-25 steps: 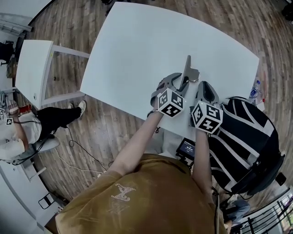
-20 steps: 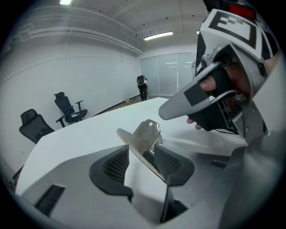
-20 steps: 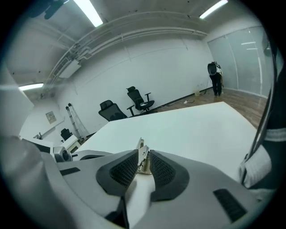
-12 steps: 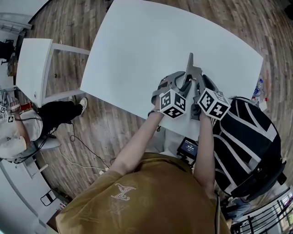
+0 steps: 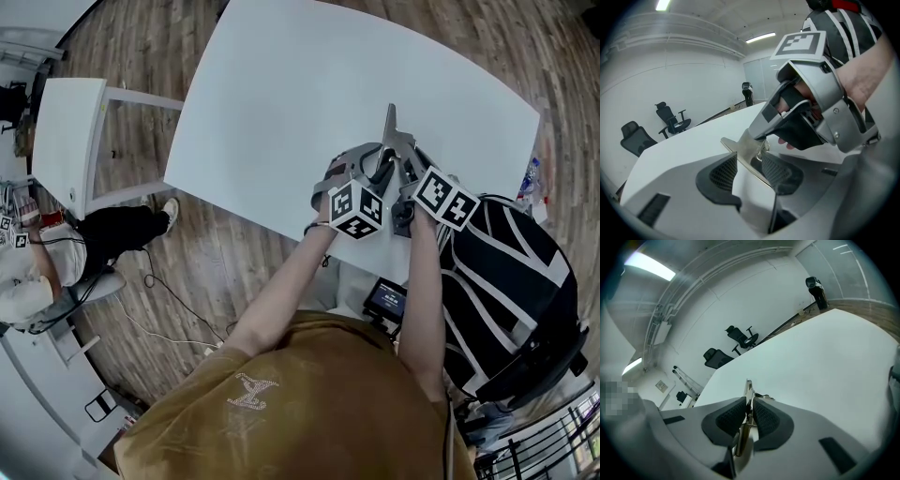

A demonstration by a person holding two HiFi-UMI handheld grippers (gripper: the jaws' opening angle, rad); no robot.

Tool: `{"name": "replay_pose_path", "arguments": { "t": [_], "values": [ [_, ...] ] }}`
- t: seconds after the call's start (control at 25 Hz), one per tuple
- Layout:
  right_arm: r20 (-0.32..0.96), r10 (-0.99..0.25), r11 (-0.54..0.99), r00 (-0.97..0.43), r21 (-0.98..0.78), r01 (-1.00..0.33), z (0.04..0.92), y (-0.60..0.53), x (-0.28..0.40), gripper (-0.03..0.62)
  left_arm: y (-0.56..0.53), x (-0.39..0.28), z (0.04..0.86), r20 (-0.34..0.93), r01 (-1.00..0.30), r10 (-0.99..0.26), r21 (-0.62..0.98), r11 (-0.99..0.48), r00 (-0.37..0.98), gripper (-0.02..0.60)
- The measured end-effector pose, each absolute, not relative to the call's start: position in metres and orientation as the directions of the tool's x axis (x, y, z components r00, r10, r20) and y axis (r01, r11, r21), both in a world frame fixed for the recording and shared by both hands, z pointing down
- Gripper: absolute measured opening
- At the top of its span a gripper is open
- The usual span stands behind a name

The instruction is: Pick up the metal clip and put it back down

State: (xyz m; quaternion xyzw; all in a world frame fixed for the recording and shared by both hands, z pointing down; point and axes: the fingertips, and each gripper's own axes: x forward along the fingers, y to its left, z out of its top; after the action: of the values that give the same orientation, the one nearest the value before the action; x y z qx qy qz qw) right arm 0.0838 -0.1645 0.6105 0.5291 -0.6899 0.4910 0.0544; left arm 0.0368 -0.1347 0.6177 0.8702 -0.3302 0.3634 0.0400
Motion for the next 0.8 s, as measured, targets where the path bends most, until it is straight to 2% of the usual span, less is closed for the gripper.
{"name": "replay_pose_path", "arguments": {
  "t": [0.2, 0.8],
  "values": [
    [0.54, -0.71, -0.03, -0.452, -0.664, -0.747, 0.598, -0.17, 0.08, 0.018, -0.136, 0.033, 0.613, 0.646, -0.618, -0.565, -0.179, -0.766, 0.513, 0.166],
    [0.523, -0.744, 0.002, -0.416, -0.621, -0.784, 0.578, -0.157, 0.082, 0.017, -0.136, 0.012, 0.603, 0.614, -0.717, -0.601, -0.082, -0.693, 0.511, 0.164]
  ]
}}
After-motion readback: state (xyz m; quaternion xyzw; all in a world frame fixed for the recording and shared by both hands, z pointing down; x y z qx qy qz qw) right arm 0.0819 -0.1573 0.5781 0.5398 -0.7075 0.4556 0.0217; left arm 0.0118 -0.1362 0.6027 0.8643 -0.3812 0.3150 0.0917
